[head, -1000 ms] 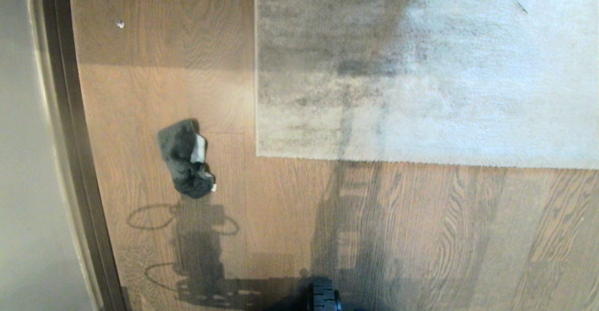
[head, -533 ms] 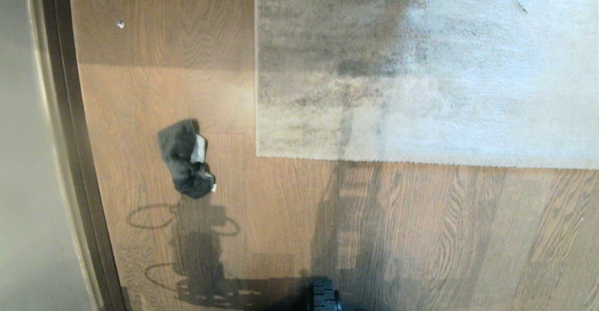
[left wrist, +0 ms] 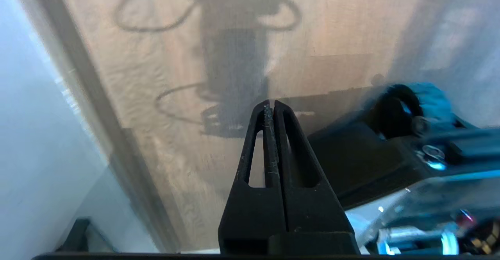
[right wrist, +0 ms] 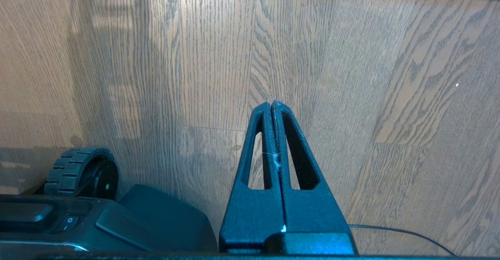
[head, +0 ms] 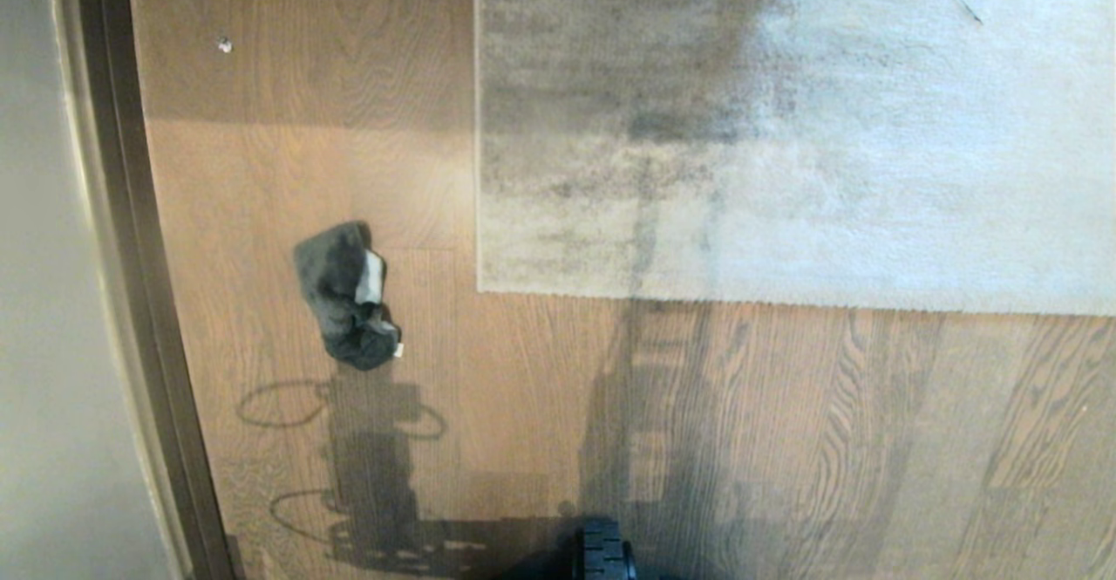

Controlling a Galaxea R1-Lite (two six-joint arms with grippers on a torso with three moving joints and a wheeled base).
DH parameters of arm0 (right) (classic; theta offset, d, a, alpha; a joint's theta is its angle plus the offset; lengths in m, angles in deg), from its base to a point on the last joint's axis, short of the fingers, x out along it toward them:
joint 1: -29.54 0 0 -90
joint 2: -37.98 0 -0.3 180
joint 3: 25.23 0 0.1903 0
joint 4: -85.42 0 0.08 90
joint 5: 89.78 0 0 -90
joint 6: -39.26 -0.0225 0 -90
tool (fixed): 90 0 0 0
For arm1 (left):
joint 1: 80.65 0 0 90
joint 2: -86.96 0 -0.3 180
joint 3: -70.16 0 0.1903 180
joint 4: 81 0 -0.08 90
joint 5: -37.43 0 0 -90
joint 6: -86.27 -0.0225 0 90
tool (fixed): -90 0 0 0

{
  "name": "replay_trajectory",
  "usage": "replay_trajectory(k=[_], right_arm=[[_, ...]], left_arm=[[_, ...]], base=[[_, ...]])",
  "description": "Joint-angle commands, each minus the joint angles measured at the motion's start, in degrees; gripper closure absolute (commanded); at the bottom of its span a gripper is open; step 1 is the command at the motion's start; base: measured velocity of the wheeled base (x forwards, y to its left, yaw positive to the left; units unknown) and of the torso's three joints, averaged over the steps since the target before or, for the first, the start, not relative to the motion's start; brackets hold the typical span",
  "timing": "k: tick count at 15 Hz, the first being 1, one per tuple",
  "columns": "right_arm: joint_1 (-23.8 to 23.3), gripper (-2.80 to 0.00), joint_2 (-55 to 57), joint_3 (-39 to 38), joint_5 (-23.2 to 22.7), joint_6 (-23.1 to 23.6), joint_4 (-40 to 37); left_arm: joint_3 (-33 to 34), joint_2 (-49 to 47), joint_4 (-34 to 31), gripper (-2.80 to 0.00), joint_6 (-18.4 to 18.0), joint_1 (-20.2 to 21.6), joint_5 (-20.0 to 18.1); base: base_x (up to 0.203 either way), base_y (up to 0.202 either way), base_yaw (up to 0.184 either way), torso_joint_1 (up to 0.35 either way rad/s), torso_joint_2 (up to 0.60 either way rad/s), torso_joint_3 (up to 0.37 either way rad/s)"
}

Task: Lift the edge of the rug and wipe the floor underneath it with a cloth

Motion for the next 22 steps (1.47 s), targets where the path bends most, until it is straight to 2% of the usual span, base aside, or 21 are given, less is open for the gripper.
replay_trajectory(k=[1, 3, 8, 22], right_arm=[[0.01, 0.00, 0.07, -0.01, -0.02, 0.05, -0.02], [0.01, 0.00, 0.07, -0.01, -0.02, 0.05, -0.02], [0.01, 0.00, 0.07, -0.01, -0.02, 0.09, -0.02], [0.01, 0.00, 0.07, -0.01, -0.02, 0.05, -0.02]], left_arm=[[0.01, 0.75, 0.01, 0.00, -0.02, 5.08, -0.02], [0.01, 4.68, 0.01, 0.00, 0.26, 7.04, -0.02], [0.01, 16.04, 0.01, 0.00, 1.07, 6.15, 0.05], [0.01, 16.37, 0.01, 0.00, 1.13, 6.07, 0.06]], base=[[0.000, 0.000, 0.000, 0.000, 0.00, 0.000], [0.000, 0.000, 0.000, 0.000, 0.00, 0.000], [0.000, 0.000, 0.000, 0.000, 0.00, 0.000], [0.000, 0.000, 0.000, 0.000, 0.00, 0.000]])
